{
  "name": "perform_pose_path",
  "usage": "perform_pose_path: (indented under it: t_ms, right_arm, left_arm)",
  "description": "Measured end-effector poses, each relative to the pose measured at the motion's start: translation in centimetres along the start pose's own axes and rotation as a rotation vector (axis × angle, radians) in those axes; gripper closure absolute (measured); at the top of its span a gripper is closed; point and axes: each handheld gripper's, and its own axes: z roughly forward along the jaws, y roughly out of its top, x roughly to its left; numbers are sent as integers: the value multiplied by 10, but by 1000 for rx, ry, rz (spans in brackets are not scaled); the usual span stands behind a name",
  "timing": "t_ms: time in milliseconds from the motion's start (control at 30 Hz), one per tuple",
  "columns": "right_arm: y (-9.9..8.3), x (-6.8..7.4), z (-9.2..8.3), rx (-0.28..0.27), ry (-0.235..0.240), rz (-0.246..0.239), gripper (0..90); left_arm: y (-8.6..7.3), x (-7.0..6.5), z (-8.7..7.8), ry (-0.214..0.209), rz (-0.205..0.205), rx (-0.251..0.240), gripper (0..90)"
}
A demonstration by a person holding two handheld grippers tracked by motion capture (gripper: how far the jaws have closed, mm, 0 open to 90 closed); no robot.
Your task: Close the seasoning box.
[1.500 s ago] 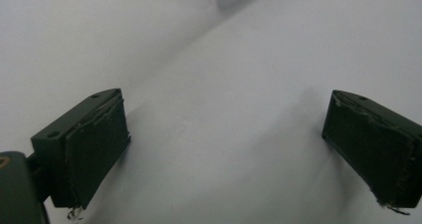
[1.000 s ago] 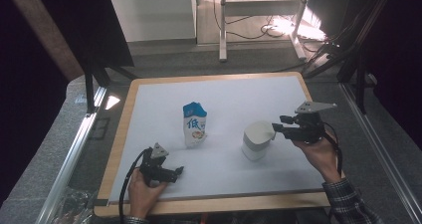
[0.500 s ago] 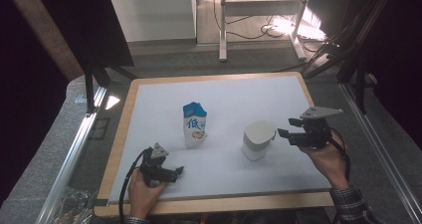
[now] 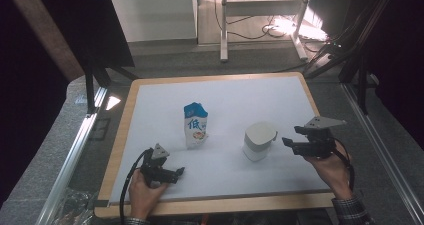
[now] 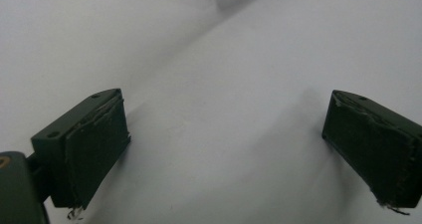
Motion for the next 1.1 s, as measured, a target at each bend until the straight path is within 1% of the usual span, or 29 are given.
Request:
perform_pose_path:
  t_ms: [67,200,233,400,567,767,867,900,967,1000,1033,1100]
  right_arm:
    - [-5,1,2,12,-18,-5,360]
    - [-15,2,9,35,-32,-3,360]
    - [-17,3,10,39,-31,5,360]
    - [-27,5,19,58,-26,13,360]
    - [-40,11,34,99,-37,0,361]
    - [-54,16,51,134,-20,3,361]
    - [-62,16,59,136,-1,17,360]
    - [-64,15,59,114,9,31,360]
    - [-68,13,59,91,27,55,342]
    - [-70,13,59,72,34,58,322]
    - [-70,12,60,70,42,60,306]
    - [-70,14,61,79,44,44,263]
  left_arm:
    - [0,0,0,0,0,-1,37]
    - [0,0,0,1,-1,-1,37]
    - [0,0,0,-1,0,1,37]
    - [0,0,0,0,-1,-1,37]
    - [0,0,0,0,0,-1,37]
    - [0,0,0,0,0,0,37]
    - [0,0,0,0,-1,0,37]
    - [0,0,0,0,-1,0,37]
    - [0,0,0,0,0,0,37]
    - [0,0,0,0,-1,0,37]
    - [0,0,0,0,0,0,37]
    - [0,0,0,0,0,0,37]
